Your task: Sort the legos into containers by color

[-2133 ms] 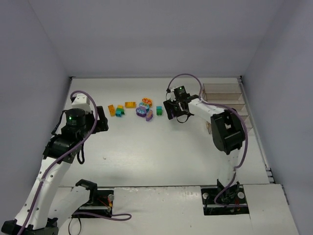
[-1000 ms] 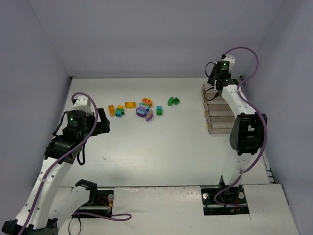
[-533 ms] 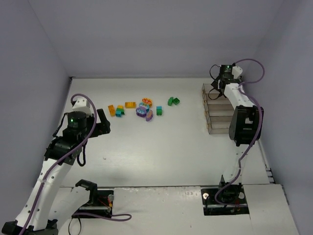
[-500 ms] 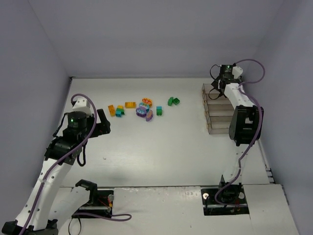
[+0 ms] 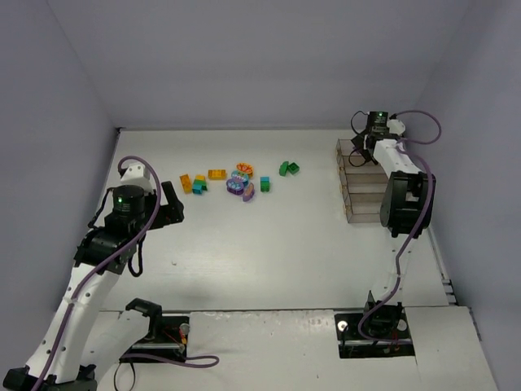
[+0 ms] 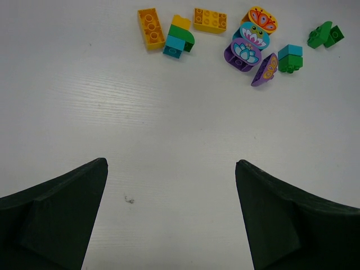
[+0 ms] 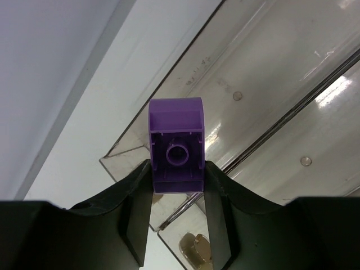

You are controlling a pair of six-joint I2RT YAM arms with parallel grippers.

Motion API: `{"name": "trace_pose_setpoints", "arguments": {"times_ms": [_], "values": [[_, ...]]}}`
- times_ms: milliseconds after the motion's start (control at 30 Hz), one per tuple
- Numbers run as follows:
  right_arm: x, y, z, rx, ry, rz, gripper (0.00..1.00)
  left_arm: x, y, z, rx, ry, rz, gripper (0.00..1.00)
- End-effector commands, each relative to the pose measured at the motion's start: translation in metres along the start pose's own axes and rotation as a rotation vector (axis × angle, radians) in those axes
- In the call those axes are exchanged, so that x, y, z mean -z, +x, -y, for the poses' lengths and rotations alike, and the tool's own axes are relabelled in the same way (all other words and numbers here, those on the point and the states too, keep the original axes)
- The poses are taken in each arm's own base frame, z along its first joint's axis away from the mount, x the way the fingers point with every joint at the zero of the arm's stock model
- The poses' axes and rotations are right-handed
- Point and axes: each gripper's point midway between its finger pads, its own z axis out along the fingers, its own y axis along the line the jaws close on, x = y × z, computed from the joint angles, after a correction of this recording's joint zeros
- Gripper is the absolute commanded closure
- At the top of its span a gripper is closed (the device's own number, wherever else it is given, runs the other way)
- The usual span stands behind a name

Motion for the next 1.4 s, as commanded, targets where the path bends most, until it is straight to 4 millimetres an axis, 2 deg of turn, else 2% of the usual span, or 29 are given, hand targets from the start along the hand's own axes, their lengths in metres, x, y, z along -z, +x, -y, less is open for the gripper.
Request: {"name": "trace_pose_setpoints", "arguments": {"times_ms": [0,233,333,433,467,533,567,600,633,667,700,733,800,833,867,933,967,1000,1100,1133,1200,1233,1267,1300,1367], "values": [[0.008,-0.031,-0.027,-0.065,-0.079,0.067,0.64,0.003,-0.012,0.004,0.011,0.011,0.036,0.11],[0.009,-0.036,-0.038,-0.067,-0.147,0.056,0.53,0.003,-0.010,0.004,0.012,0.010,0.029,0.11],[0.017,-0.041,-0.043,-0.047,-0.171,0.062,0.41,0.003,-0.010,0.005,0.012,0.015,0.031,0.11],[0.026,-0.043,-0.048,-0.008,-0.192,0.068,0.41,0.004,-0.012,0.005,0.015,0.016,0.037,0.11],[0.039,-0.048,-0.055,0.044,-0.218,0.084,0.42,0.004,-0.012,0.006,0.015,0.019,0.039,0.11],[0.056,-0.038,-0.071,0.136,-0.278,0.066,0.44,0.004,-0.014,0.006,0.014,0.021,0.043,0.11],[0.074,-0.040,-0.080,0.228,-0.312,0.090,0.44,0.004,-0.015,0.007,0.013,0.022,0.046,0.11],[0.086,-0.035,-0.088,0.286,-0.349,0.088,0.45,0.003,-0.016,0.007,0.016,0.021,0.048,0.11],[0.097,-0.009,-0.101,0.368,-0.395,0.058,0.45,0.003,-0.016,0.007,0.014,0.023,0.049,0.11],[0.118,-0.003,-0.112,0.434,-0.443,0.067,0.45,0.002,-0.018,0.008,0.014,0.025,0.051,0.11],[0.127,0.009,-0.117,0.541,-0.471,0.071,0.45,0.000,-0.017,0.009,0.014,0.027,0.047,0.11],[0.143,0.039,-0.132,0.618,-0.523,0.047,0.45,0.000,-0.018,0.010,0.013,0.029,0.045,0.11],[0.160,0.075,-0.133,0.725,-0.560,0.016,0.45,-0.003,-0.019,0.011,0.014,0.030,0.041,0.11],[0.173,0.107,-0.135,0.767,-0.583,-0.019,0.44,-0.003,-0.019,0.012,0.012,0.031,0.037,0.11],[0.178,0.124,-0.136,0.782,-0.591,-0.042,0.44,-0.003,-0.019,0.011,0.013,0.029,0.035,0.11],[0.190,0.151,-0.138,0.765,-0.591,-0.074,0.44,-0.003,-0.019,0.012,0.010,0.030,0.030,0.11],[0.200,0.177,-0.140,0.778,-0.589,-0.090,0.44,-0.002,-0.020,0.012,0.011,0.028,0.030,0.11],[0.205,0.190,-0.142,0.731,-0.576,-0.109,0.44,0.000,-0.020,0.011,0.011,0.026,0.028,0.11],[0.213,0.227,-0.146,0.677,-0.526,-0.114,0.43,0.003,-0.020,0.009,0.013,0.017,0.025,0.11],[0.210,0.242,-0.145,0.636,-0.499,-0.137,0.42,0.004,-0.020,0.009,0.016,0.017,0.025,0.11],[0.216,0.259,-0.154,0.631,-0.487,-0.128,0.40,0.008,-0.018,0.008,0.020,0.014,0.020,0.11],[0.207,0.273,-0.151,0.636,-0.454,-0.138,0.40,0.009,-0.017,0.008,0.022,0.014,0.018,0.11],[0.206,0.278,-0.153,0.639,-0.443,-0.133,0.39,0.012,-0.016,0.006,0.025,0.012,0.014,0.11],[0.204,0.292,-0.156,0.653,-0.437,-0.147,0.39,0.014,-0.015,0.005,0.024,0.009,0.014,0.11],[0.199,0.303,-0.158,0.639,-0.422,-0.162,0.39,0.018,-0.012,0.003,0.024,0.004,0.011,0.11]]}}
